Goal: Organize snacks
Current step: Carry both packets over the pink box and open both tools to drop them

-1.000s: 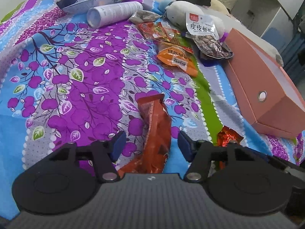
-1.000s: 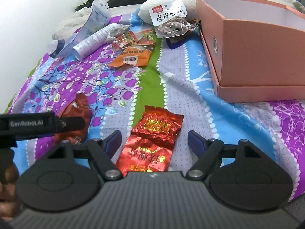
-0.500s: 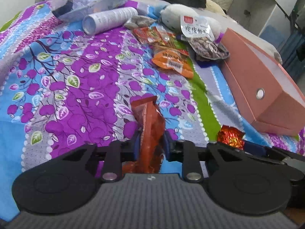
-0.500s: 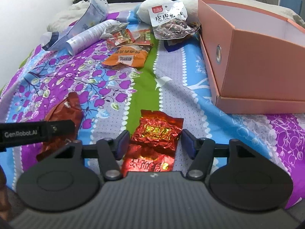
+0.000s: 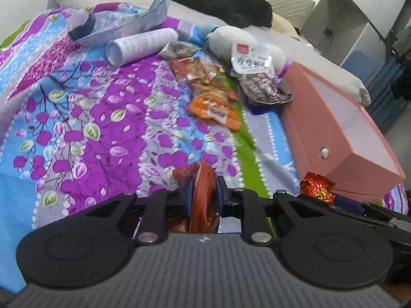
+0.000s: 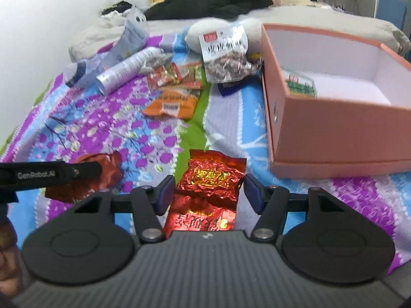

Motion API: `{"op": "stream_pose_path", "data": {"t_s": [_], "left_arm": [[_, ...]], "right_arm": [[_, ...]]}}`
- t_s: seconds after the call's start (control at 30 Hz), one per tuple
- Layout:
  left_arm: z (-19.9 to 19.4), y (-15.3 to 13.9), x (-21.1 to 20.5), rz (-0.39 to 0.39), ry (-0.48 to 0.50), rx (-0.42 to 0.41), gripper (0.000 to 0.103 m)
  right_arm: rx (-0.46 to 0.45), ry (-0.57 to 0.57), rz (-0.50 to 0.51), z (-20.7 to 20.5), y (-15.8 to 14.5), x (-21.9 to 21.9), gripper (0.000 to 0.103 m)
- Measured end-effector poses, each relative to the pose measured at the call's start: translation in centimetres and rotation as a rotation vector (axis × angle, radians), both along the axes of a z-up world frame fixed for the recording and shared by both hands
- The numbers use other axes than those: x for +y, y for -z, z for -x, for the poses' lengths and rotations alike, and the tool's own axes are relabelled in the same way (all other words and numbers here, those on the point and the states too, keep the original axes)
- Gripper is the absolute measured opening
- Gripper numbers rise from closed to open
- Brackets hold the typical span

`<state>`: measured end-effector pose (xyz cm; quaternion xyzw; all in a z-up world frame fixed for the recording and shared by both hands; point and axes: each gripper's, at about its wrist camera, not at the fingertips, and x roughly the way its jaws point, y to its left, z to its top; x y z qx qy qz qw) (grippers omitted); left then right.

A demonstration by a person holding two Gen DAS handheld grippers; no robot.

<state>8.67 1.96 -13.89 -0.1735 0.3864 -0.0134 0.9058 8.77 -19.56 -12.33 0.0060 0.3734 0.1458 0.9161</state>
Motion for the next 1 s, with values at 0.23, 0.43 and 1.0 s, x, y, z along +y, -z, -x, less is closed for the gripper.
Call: {"op": "stream_pose_path", "data": {"t_s": [0.23, 0.43, 1.0], "left_arm": [[-0.3, -3.7, -1.6, 0.009, 0.043, -0.041, 0.02], [-0.2, -7.2, -3.9, 0.012, 0.114, -0.066, 0.02], [-2.3, -10.0, -11.8, 0.046, 0.331, -0.117, 0.02]], "right_arm": [[-0.03, 0.002, -0.046, 0.6, -3.2, -1.5, 0.061], [-0.081, 0.013, -0.041, 1.1, -5.7, -3.0, 0.061], [-0.169, 0.2, -0.043, 3.5, -8.3, -9.5, 0.061]]}}
